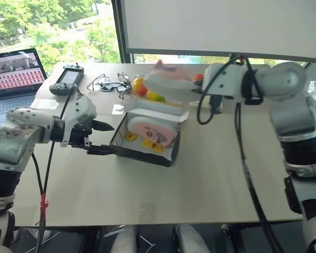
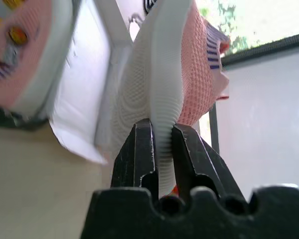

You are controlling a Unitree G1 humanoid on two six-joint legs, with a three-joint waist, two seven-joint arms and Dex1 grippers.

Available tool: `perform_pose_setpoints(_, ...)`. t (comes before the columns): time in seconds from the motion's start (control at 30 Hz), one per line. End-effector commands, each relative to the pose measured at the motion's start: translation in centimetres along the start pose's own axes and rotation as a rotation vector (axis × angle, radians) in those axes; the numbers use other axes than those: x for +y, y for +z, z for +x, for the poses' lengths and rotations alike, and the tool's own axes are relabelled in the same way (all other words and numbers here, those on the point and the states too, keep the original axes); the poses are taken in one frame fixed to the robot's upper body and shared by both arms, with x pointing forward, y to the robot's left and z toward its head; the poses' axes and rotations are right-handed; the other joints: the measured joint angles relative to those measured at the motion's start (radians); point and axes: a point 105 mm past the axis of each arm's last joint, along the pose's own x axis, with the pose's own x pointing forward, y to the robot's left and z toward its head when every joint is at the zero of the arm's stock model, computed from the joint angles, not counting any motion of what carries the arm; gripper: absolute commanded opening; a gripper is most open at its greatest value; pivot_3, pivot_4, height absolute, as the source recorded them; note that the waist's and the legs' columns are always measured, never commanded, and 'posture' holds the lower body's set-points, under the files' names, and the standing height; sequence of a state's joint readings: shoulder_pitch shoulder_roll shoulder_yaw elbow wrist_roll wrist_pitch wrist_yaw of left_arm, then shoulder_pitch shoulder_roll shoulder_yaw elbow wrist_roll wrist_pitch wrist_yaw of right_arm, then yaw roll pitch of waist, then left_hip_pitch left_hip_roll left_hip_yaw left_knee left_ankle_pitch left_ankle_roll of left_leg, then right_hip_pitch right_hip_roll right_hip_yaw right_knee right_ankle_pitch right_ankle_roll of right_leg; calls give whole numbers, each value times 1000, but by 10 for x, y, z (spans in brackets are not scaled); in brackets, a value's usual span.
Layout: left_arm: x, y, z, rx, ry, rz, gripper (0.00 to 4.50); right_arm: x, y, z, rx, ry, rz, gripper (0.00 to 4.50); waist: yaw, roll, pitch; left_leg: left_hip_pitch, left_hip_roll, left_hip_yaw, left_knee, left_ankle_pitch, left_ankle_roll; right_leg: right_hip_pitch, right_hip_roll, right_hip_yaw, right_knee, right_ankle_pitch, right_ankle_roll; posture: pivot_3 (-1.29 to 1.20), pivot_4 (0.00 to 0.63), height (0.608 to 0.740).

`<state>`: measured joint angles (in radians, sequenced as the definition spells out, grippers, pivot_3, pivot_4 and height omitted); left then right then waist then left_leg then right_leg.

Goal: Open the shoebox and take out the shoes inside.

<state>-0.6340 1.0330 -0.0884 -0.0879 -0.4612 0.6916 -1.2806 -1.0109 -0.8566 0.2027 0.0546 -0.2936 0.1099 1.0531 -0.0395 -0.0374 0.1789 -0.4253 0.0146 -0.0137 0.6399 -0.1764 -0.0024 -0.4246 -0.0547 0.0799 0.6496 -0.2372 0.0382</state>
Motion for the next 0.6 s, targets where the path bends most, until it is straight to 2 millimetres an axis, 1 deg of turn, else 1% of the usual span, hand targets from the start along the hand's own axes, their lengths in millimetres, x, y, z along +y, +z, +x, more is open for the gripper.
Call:
perform_pose_setpoints(0.03,3,8,-3,-8,14,49,4500,0,-59,-26,230,-63,-151,115,2,0,0,0,0,0,0,0,0,0,0,0,-1,0,0,0,150,723)
perform_pose_setpoints(0.1,3,8,-1,-11,5,49,4500,24,-91,-35,324,-20,-161,115,2,0,0,-1,0,0,0,0,1,0,0,0,-1,-1,0,0,150,723)
perform_pose_setpoints(0.13,3,8,0,-13,1,49,4500,37,-102,-36,347,-3,-157,115,0,0,0,-1,0,0,0,-1,1,0,0,0,-1,-1,0,0,150,723)
perform_pose_setpoints(0.17,3,9,1,-14,-3,50,4500,49,-108,-36,358,23,-170,115,-1,0,0,-1,0,1,0,-1,1,0,0,0,-1,-1,0,0,150,723)
perform_pose_setpoints(0.27,4,10,5,-19,-12,56,4500,73,-121,-31,361,24,-163,115,-22,2,1,0,0,4,0,-1,1,-1,0,4,1,-1,0,0,150,723)
perform_pose_setpoints(0.3,4,11,6,-21,-14,59,4500,85,-128,-30,375,36,-169,115,-30,2,1,1,0,5,0,-1,1,-1,0,5,3,-1,0,0,150,723)
perform_pose_setpoints(0.33,4,12,7,-24,-17,60,4500,100,-134,-27,373,45,-143,115,-33,2,1,2,0,6,1,-1,1,-2,0,7,5,-1,1,0,150,723)
perform_pose_setpoints(0.37,4,12,8,-25,-21,60,4500,129,-133,-27,354,133,-141,115,-33,2,1,3,-1,6,1,-1,1,-2,0,8,7,-2,1,0,150,723)
perform_pose_setpoints(0.4,5,12,9,-20,-22,63,4500,143,-124,-26,306,154,-55,607,-31,2,1,4,0,6,1,-1,1,-1,1,8,7,-2,1,0,150,723)
perform_pose_setpoints(0.43,5,11,9,-16,-22,64,4500,150,-117,-26,270,164,6,1105,-30,2,1,5,0,6,1,-1,1,0,1,8,7,-3,1,0,150,723)
perform_pose_setpoints(0.47,6,11,9,-13,-22,65,4500,152,-111,-26,248,165,43,1363,-30,2,1,5,0,5,1,-1,1,1,1,8,7,-4,2,0,150,723)
perform_pose_setpoints(0.5,5,10,8,-13,-22,63,4500,147,-108,-30,240,172,66,1732,-32,2,1,4,0,6,1,-1,1,1,1,8,7,-4,2,0,150,723)
perform_pose_setpoints(0.53,5,10,7,-14,-24,60,4500,143,-106,-34,240,186,82,2009,-34,2,1,4,0,6,1,-1,2,1,1,9,8,-4,2,0,150,723)
perform_pose_setpoints(0.57,5,10,7,-15,-25,58,4500,140,-105,-37,239,197,95,2462,-36,3,2,4,-1,6,2,-1,2,0,1,10,8,-4,2,0,150,723)
perform_pose_setpoints(0.6,4,10,7,-16,-25,54,4500,136,-104,-39,241,201,105,2768,-36,3,2,4,-1,8,3,-1,2,0,1,12,9,-3,3,0,150,723)
